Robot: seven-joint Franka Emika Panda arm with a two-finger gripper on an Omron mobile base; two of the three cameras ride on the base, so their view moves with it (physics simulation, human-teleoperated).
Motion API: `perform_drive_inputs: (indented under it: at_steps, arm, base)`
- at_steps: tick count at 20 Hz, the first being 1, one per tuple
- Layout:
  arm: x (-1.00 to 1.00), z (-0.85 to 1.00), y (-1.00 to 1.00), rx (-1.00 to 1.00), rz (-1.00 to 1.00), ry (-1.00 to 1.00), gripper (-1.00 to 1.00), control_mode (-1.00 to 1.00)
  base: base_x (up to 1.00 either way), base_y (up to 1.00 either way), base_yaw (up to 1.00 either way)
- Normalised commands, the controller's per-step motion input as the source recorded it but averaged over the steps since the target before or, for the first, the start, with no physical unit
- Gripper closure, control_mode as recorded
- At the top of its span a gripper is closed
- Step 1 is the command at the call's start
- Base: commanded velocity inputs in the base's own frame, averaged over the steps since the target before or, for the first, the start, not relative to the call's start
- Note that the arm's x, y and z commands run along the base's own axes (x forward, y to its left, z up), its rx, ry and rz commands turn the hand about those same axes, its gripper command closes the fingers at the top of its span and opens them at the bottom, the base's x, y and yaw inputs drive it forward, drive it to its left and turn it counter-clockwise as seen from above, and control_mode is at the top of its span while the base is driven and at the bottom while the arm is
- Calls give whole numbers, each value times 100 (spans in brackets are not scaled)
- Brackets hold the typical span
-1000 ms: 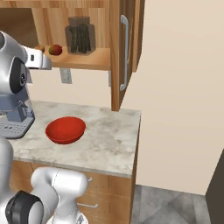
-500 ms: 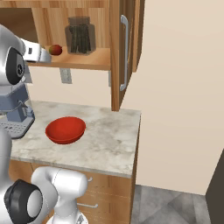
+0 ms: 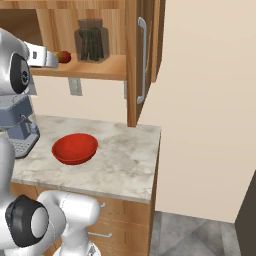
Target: Open the cabinet. Pick the apple and mango from the cabinet and place them into the bowl. Then close the cabinet.
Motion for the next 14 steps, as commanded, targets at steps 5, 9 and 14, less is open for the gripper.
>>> perform_drive_inputs:
  at_steps: [5,9,14]
  arm:
    - [34,0,7,0,0,-2,-100,-100]
    - [37,0,3,0,0,0,-100,-100]
    - [35,0,15,0,0,0,-100,-100]
  base:
    - [0,0,0]
    - [0,0,0]
    - [0,0,0]
